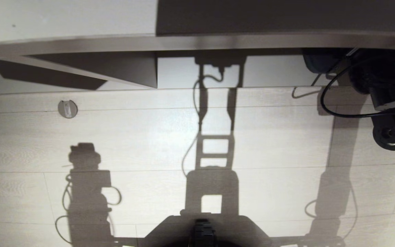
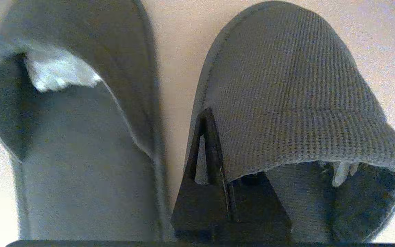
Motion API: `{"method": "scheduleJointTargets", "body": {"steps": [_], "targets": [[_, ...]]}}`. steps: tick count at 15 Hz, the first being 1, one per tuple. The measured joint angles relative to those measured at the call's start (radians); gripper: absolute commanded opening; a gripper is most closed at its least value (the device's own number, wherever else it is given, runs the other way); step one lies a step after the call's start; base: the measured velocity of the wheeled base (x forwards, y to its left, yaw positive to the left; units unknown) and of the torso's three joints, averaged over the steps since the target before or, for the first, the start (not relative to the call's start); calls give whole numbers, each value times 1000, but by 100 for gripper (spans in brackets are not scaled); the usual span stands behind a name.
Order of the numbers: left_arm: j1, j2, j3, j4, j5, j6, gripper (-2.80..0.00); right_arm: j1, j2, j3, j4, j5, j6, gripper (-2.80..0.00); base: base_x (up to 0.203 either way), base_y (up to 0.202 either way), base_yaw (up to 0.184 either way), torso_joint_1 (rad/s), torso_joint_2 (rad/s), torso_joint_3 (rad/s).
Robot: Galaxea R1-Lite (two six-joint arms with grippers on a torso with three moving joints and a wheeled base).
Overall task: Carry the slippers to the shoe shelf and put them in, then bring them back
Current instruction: Pick up the slippers in the shoe cabinet
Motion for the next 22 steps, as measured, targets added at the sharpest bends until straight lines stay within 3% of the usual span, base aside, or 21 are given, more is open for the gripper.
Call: {"method": "scheduleJointTargets", "body": {"steps": [2, 3, 22], "targets": [[0, 0, 0, 0, 1, 0, -280, 5, 16, -23, 0, 2, -8, -280, 0, 0, 0, 0, 0, 0], [0, 0, 0, 0, 0, 0, -280, 8, 22, -27, 1, 1, -17, 0, 0, 0, 0, 0, 0, 0], [0, 0, 0, 0, 1, 0, -280, 15, -57, 95, 71, -12, -2, 0, 0, 0, 0, 0, 0, 0]]}}
